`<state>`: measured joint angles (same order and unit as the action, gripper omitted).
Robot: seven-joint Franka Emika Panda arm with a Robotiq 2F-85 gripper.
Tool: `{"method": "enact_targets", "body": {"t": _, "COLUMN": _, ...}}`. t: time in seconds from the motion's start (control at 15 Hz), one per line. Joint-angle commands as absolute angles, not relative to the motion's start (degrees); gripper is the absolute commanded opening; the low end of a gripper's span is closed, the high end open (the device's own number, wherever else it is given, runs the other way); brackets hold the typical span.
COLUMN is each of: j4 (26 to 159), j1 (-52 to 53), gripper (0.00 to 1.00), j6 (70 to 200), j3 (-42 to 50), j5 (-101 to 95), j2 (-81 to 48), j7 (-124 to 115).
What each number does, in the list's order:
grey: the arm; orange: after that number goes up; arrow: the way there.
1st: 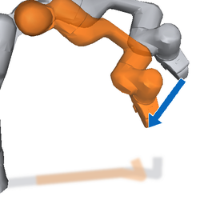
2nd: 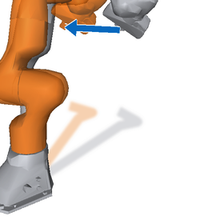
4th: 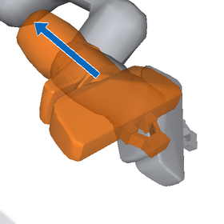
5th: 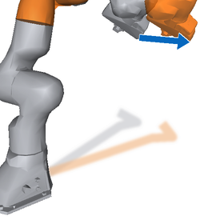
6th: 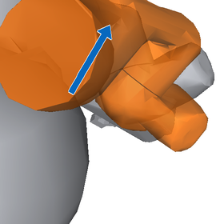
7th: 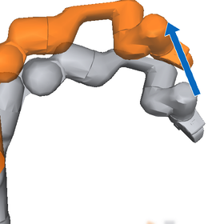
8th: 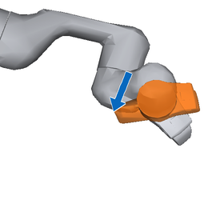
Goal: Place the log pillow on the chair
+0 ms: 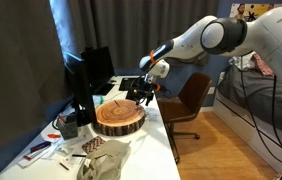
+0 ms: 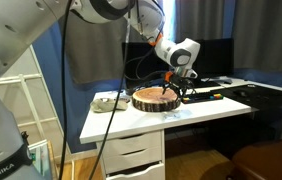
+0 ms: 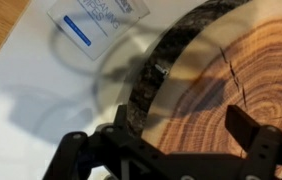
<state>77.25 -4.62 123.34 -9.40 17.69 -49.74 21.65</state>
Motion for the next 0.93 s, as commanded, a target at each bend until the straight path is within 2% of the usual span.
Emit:
{"method": "enact_targets", "body": {"t": 0.0, "j4": 68.8, "j1": -5.3, "gripper": 1.0, "j6": 121.5, "j3": -11.0, "j5": 18.5, "j2": -56.0, "j7": 20.3}}
{"method": "enact_targets", "body": {"t": 0.2, "j4": 65.1, "j1": -5.3, "gripper": 1.0, "j6": 120.4, "j3": -11.6, "j5": 18.3, "j2": -59.0, "j7": 19.6}}
{"method": "enact_targets", "body": {"t": 0.27, "j4": 64.1, "j1": -5.2, "gripper": 0.8, "j6": 119.9, "j3": -11.7, "j5": 18.2, "j2": -59.8, "j7": 19.3}}
{"method": "enact_targets", "body": {"t": 0.87, "j4": 60.9, "j1": -5.9, "gripper": 0.21, "j6": 110.7, "j3": -11.8, "j5": 18.9, "j2": -59.7, "j7": 15.6}}
